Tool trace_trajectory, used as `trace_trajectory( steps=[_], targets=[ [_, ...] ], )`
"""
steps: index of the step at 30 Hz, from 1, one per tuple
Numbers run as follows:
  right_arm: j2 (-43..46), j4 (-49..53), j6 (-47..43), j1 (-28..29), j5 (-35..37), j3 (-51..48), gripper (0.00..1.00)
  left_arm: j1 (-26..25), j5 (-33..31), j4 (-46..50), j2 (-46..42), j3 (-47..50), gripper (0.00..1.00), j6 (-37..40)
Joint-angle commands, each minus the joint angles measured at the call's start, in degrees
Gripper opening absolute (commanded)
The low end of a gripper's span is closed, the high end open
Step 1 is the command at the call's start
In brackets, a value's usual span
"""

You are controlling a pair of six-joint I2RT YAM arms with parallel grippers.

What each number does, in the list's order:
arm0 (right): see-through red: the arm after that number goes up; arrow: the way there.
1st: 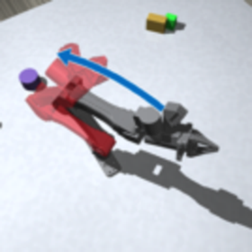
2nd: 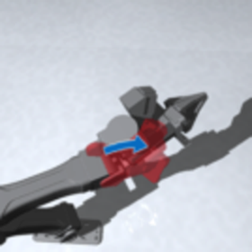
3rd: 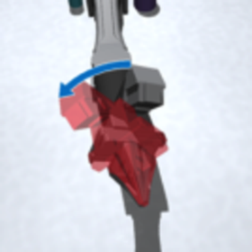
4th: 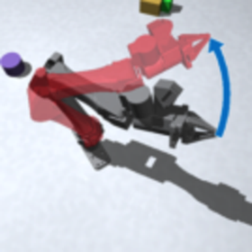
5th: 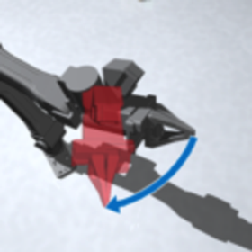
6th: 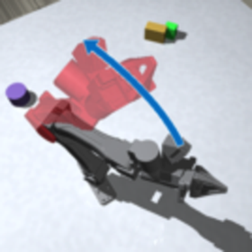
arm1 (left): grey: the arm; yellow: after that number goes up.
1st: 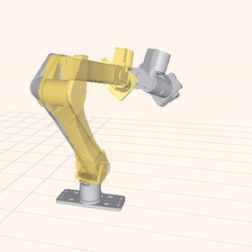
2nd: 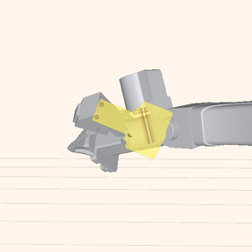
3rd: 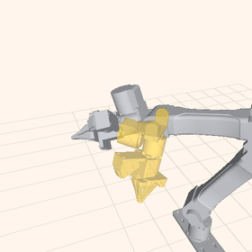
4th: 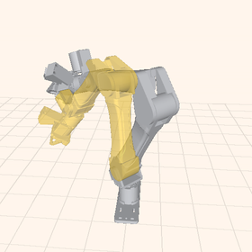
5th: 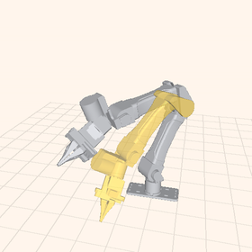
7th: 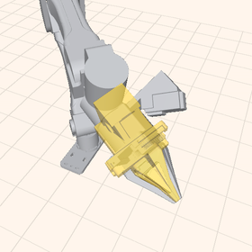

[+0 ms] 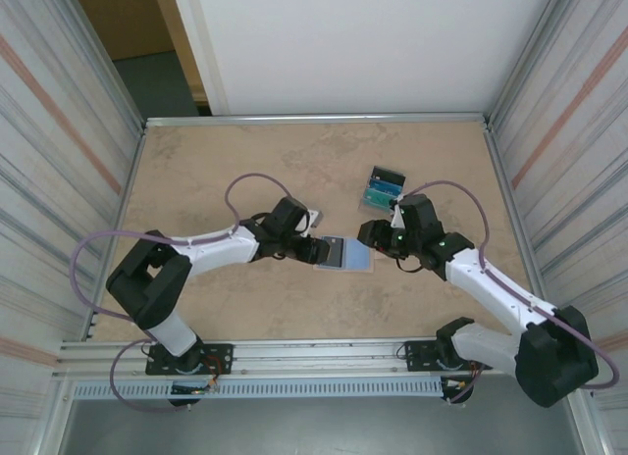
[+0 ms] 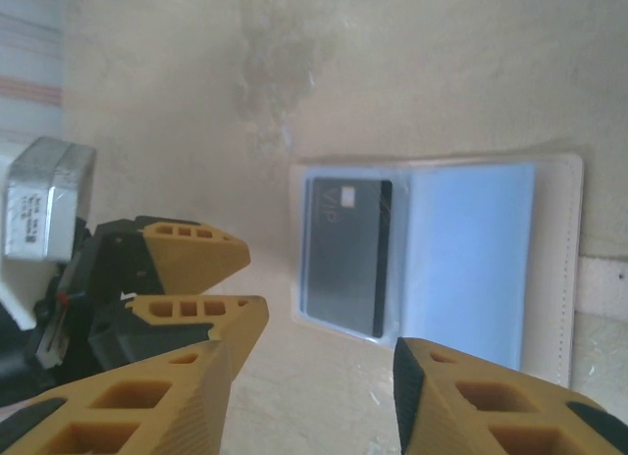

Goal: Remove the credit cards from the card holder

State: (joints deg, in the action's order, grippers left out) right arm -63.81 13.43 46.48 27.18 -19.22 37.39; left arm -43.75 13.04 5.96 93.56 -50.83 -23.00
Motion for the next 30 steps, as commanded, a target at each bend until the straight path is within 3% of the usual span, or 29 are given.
trace_trajectory(
  steps=[1,9,14,30],
  targets=[
    [-2.71,-2.69,1.22,1.22,-2.55,-0.12,0.42,-0.20,-4.80,-6.91,-0.47,2.18,0.58,-3.38],
    [-13.14,-8.84,1.59,3.15,-4.97,0.41,0.28,-0.37,-5.86,-9.73,2.47,1.64,0.48,-3.86],
    [-17.17,-10.21,1.21,3.07,-4.84,0.84,0.26,-0.33,-6.28,-8.95,3.52,1.10,0.40,-3.23],
    [-26.14,-16.74,1.95,1.95,-8.06,1.11,0.21,-1.58,-6.76,-5.05,6.72,-3.10,0.37,-0.16]
  ],
)
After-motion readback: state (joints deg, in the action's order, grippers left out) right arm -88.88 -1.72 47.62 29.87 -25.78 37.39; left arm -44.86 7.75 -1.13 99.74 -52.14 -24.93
